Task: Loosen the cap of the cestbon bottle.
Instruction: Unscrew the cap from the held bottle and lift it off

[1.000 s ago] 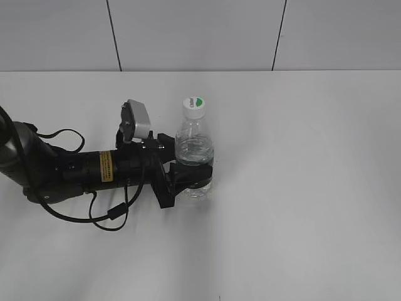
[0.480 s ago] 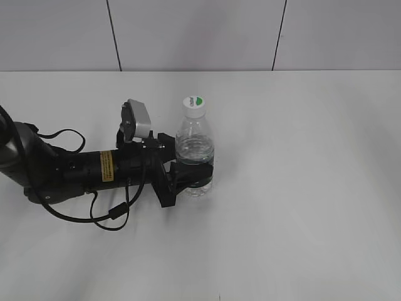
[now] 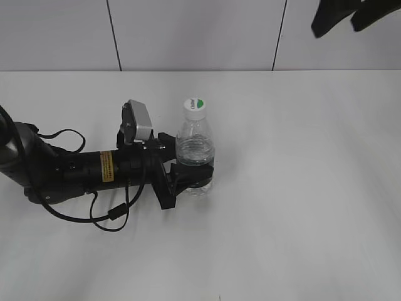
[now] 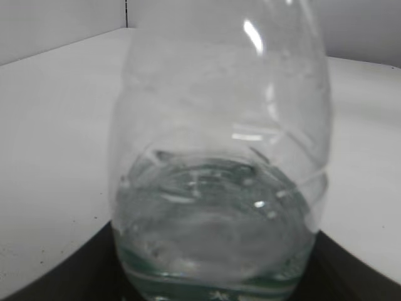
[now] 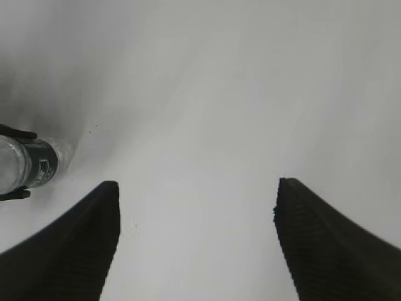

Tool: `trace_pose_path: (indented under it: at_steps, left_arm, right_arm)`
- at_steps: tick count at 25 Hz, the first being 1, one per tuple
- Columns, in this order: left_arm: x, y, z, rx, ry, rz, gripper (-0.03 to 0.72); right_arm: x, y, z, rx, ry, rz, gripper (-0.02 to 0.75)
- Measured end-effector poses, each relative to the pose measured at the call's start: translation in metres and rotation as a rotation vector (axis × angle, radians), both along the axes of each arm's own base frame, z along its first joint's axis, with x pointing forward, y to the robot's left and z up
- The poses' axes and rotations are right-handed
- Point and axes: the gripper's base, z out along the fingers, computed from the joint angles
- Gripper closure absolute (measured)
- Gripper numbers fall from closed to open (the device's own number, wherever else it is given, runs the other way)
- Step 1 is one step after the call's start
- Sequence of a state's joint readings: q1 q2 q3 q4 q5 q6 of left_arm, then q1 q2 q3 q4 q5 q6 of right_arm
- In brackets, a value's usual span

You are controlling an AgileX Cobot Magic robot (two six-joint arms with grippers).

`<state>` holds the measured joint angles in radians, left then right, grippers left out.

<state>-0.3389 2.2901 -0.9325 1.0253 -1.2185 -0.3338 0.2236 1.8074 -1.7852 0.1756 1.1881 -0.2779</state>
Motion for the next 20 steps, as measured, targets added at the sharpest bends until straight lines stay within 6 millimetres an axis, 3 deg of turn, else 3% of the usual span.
trace_pose_path:
  at_steps: [8, 20]
  left_arm:
    - [0.000, 0.000, -0.001, -0.002, -0.004, -0.001, 0.274]
    - [-0.001, -0.002, -0.001, -0.003, -0.005, 0.001, 0.274]
  right_arm:
    - [0.008, 0.037, -0.032, -0.020, 0.089, 0.080, 0.151]
    - [-0.028, 0.113, -0.030, 0.001, 0.115, 0.213, 0.151]
